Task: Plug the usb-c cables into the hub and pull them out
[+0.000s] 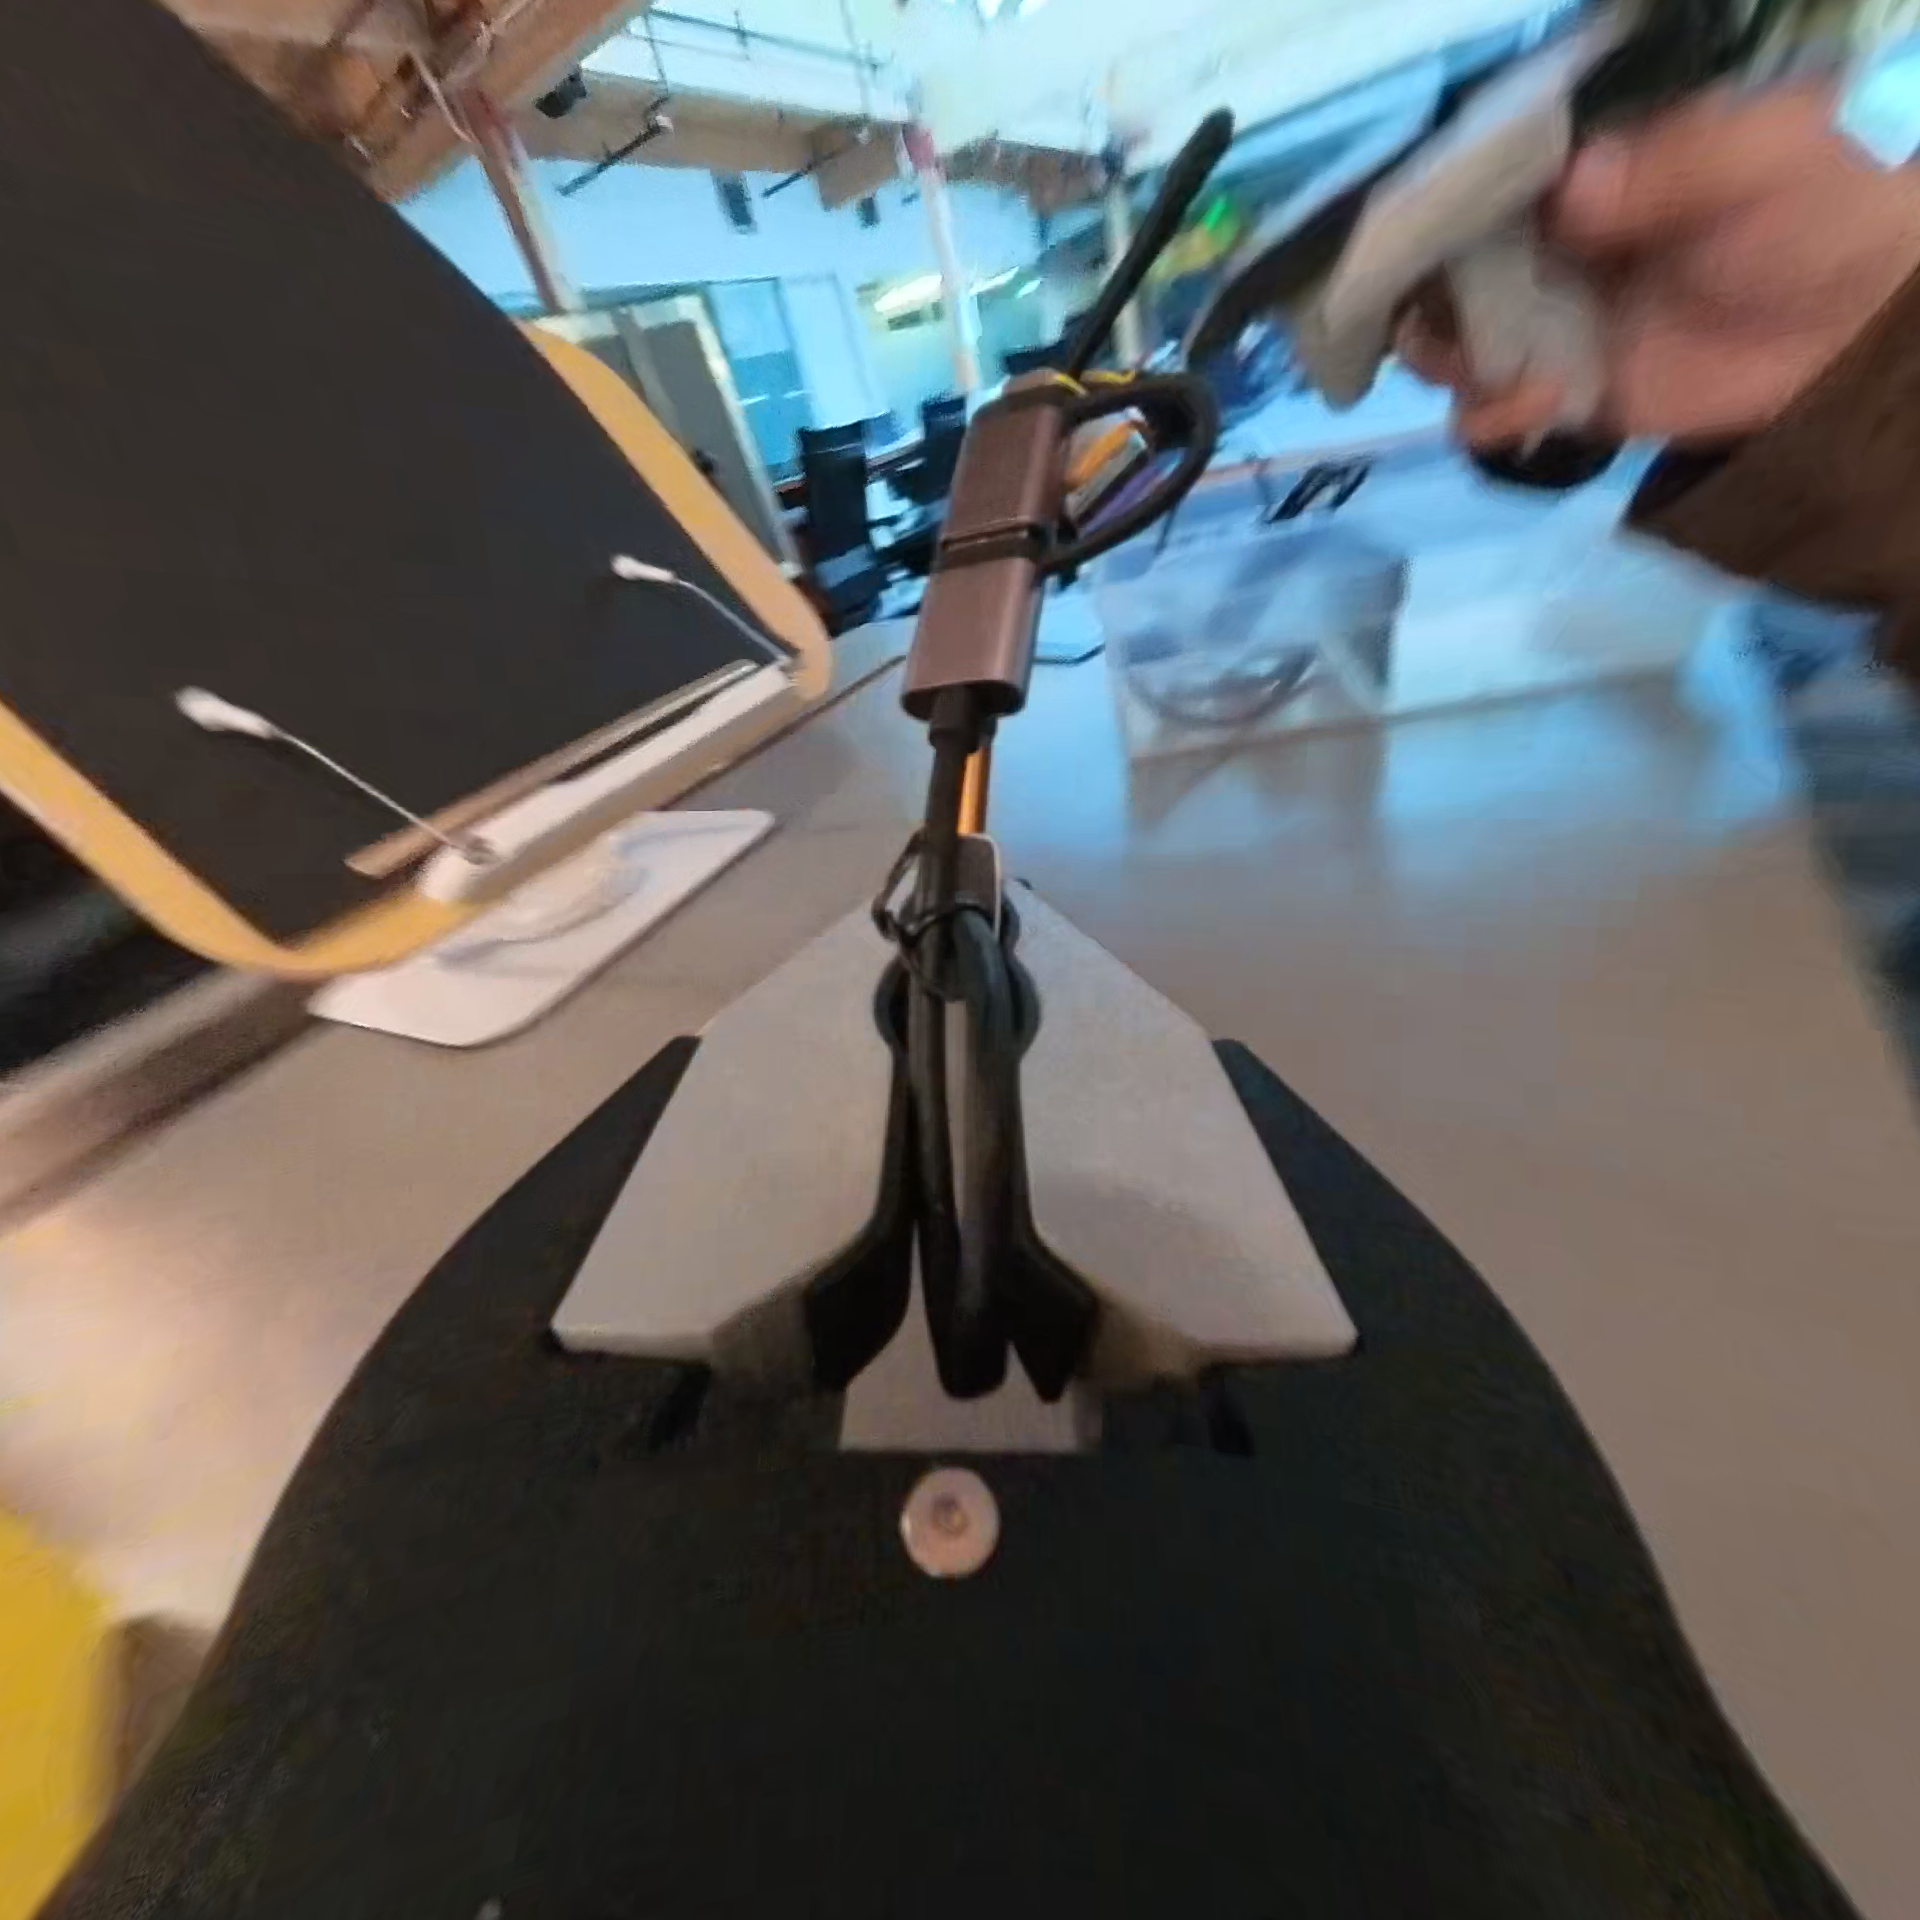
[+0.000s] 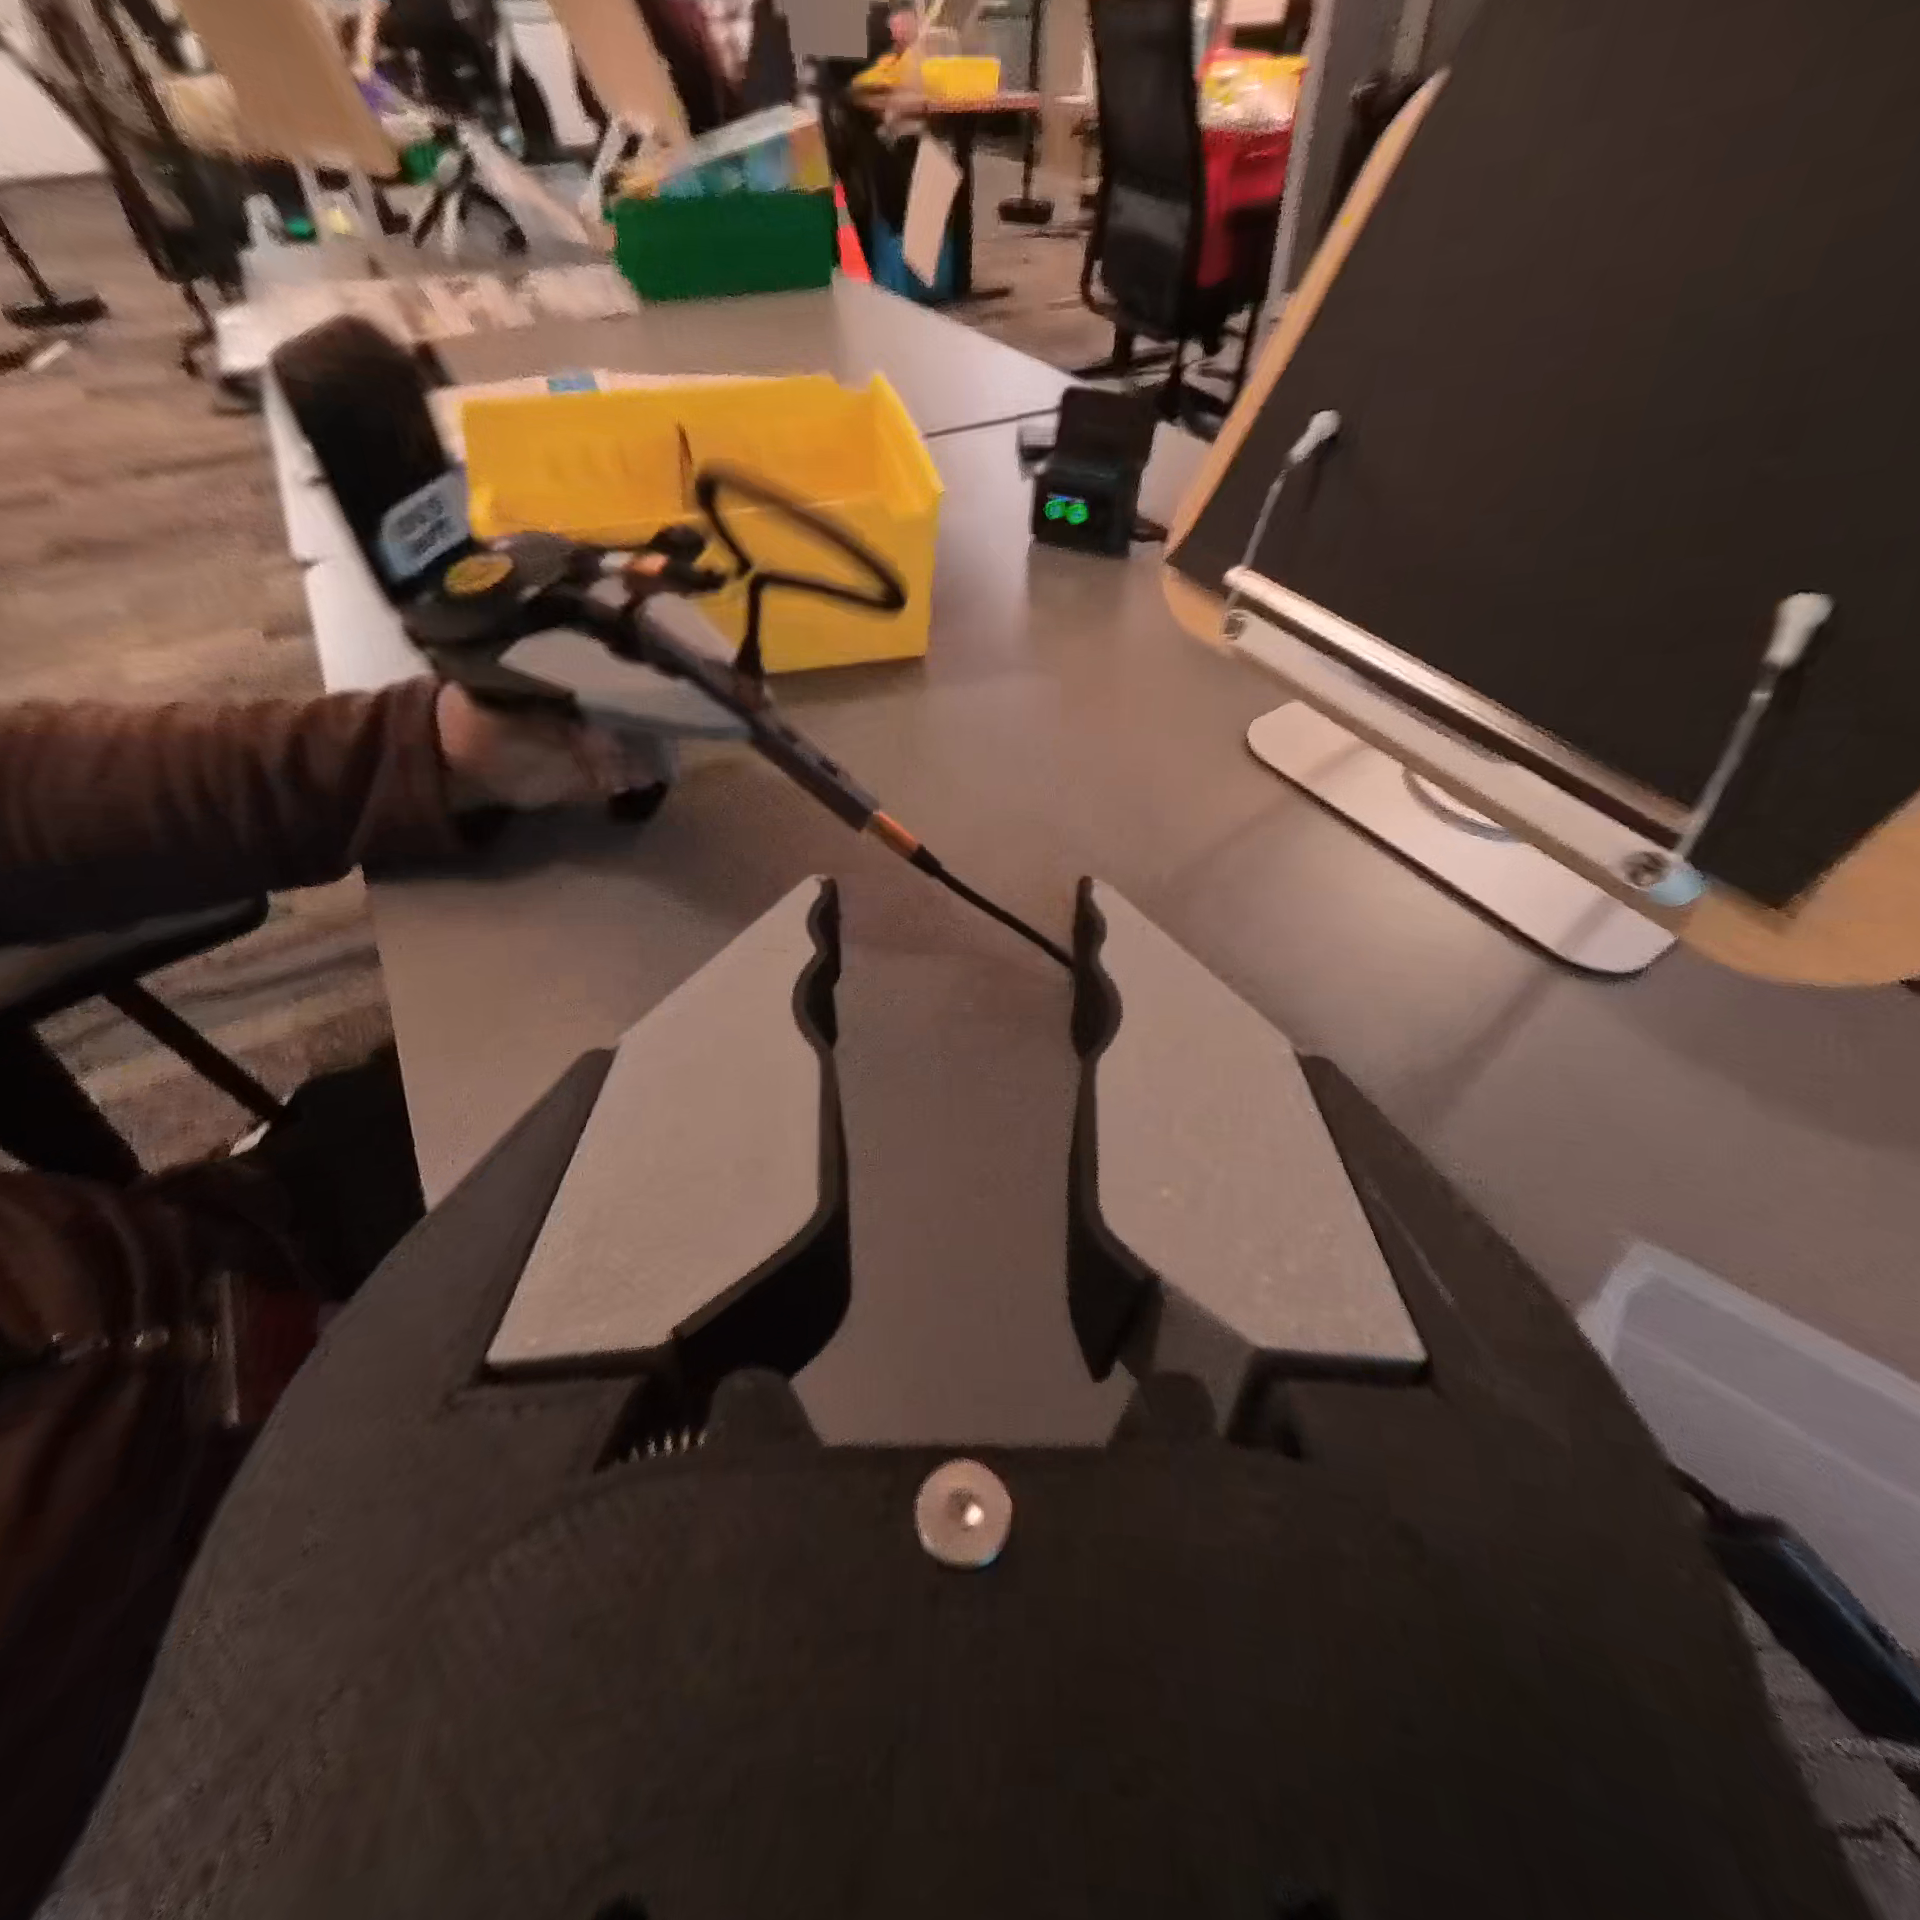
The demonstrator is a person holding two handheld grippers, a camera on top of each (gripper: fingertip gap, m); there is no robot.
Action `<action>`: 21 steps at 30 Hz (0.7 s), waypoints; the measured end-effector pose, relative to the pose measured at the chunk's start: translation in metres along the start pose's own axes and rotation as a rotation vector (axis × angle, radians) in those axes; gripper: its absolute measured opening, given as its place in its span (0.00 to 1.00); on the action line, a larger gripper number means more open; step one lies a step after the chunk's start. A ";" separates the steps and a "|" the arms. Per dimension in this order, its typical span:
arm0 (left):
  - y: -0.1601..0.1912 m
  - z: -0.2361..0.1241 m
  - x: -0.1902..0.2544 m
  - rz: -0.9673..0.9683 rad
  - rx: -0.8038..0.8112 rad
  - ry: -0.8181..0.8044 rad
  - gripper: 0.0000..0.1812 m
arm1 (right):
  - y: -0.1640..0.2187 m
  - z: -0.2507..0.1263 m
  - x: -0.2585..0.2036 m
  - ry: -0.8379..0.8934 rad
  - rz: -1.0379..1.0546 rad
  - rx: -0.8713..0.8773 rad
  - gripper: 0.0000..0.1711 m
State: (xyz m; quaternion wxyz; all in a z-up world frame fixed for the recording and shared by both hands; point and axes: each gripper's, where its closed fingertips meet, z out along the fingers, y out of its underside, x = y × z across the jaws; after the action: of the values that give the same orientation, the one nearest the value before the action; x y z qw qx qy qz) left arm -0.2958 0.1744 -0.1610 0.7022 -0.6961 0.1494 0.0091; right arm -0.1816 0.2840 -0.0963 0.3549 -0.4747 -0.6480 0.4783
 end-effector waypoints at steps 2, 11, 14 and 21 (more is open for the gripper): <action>-0.001 -0.001 -0.002 -0.196 0.032 0.071 0.04 | 0.005 0.011 -0.013 -0.066 -0.026 -0.007 0.24; -0.013 0.005 0.030 -0.534 0.077 0.347 0.05 | 0.003 0.081 -0.070 -0.310 0.026 0.087 0.21; -0.016 0.006 0.040 -0.618 0.079 0.435 0.04 | 0.001 0.091 -0.077 -0.344 0.051 0.101 0.20; -0.017 0.009 0.057 -0.602 0.052 0.498 0.04 | 0.007 0.101 -0.086 -0.391 0.029 0.097 0.03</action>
State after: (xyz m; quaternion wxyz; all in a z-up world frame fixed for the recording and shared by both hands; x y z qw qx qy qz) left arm -0.2362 0.1716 -0.1575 0.6332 -0.6716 0.1045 -0.3702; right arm -0.2461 0.1743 -0.1328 0.2378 -0.3645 -0.6740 0.5969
